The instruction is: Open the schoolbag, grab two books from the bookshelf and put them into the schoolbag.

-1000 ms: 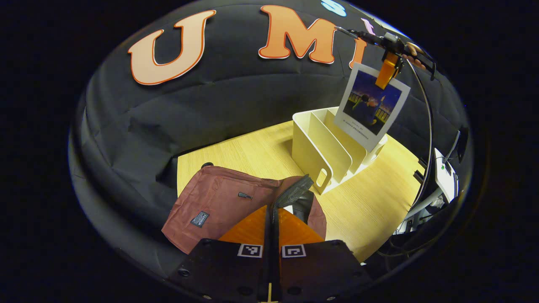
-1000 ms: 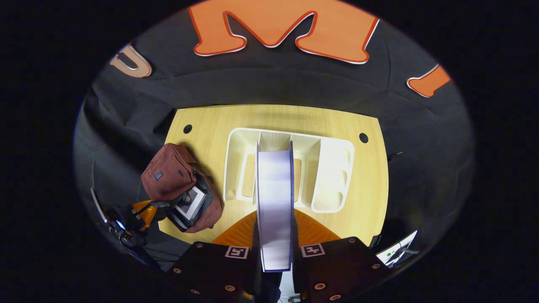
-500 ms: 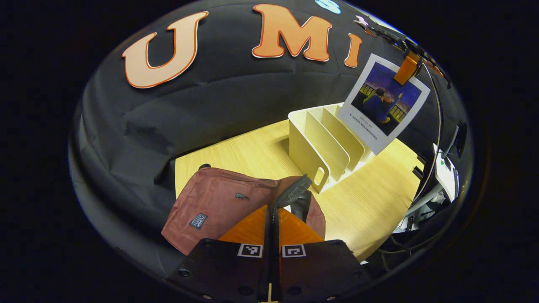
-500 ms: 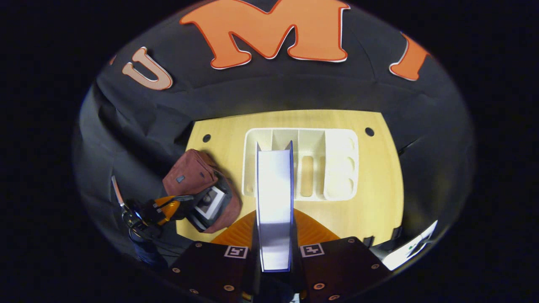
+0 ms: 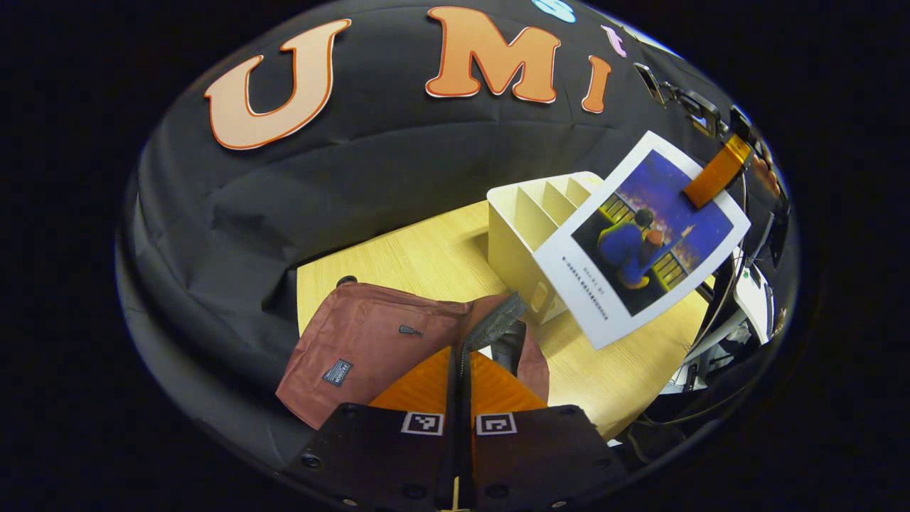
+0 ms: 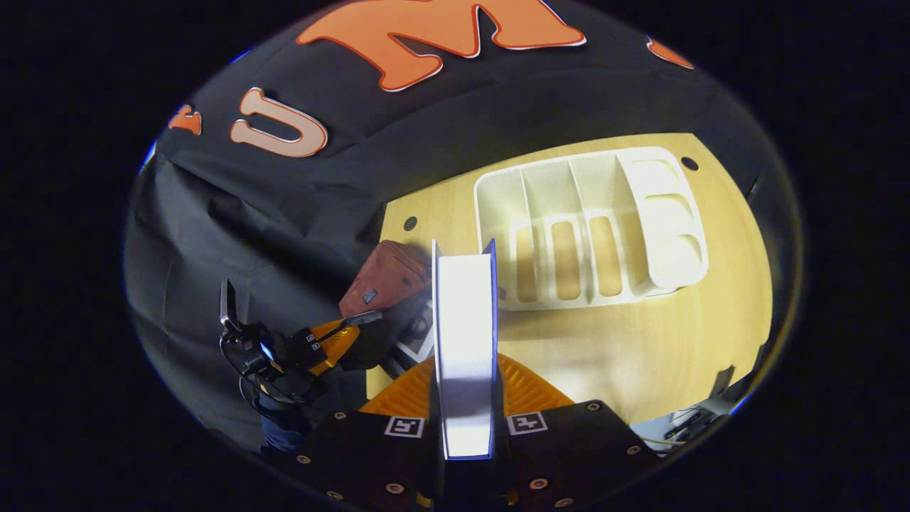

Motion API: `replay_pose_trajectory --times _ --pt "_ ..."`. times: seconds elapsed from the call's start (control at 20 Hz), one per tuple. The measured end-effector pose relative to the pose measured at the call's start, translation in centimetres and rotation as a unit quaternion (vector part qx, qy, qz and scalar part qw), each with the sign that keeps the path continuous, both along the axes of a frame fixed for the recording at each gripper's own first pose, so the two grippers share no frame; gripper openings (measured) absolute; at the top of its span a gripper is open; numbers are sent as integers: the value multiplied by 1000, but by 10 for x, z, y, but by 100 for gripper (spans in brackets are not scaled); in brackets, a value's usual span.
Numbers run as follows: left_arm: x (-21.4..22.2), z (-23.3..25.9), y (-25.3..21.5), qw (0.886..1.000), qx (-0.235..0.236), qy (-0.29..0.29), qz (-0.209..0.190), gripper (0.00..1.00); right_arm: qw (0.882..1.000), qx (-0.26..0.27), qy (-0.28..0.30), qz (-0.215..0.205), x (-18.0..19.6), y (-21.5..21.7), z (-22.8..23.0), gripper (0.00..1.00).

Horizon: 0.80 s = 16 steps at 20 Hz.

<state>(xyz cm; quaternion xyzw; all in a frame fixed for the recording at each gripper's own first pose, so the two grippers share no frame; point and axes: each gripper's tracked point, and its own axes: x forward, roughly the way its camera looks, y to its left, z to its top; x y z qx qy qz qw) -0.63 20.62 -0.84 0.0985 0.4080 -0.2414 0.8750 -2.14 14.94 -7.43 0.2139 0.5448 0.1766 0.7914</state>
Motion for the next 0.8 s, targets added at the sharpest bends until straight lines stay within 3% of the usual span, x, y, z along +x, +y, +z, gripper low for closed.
replay_pose_trajectory --times 0.4,0.8 --pt "11 17 6 1000 -7 0 7 3 987 138 59 -52 -31 69 -80 27" --pt "5 20 -3 1000 -10 5 7 3 976 174 82 -104 -22 130 -139 27"
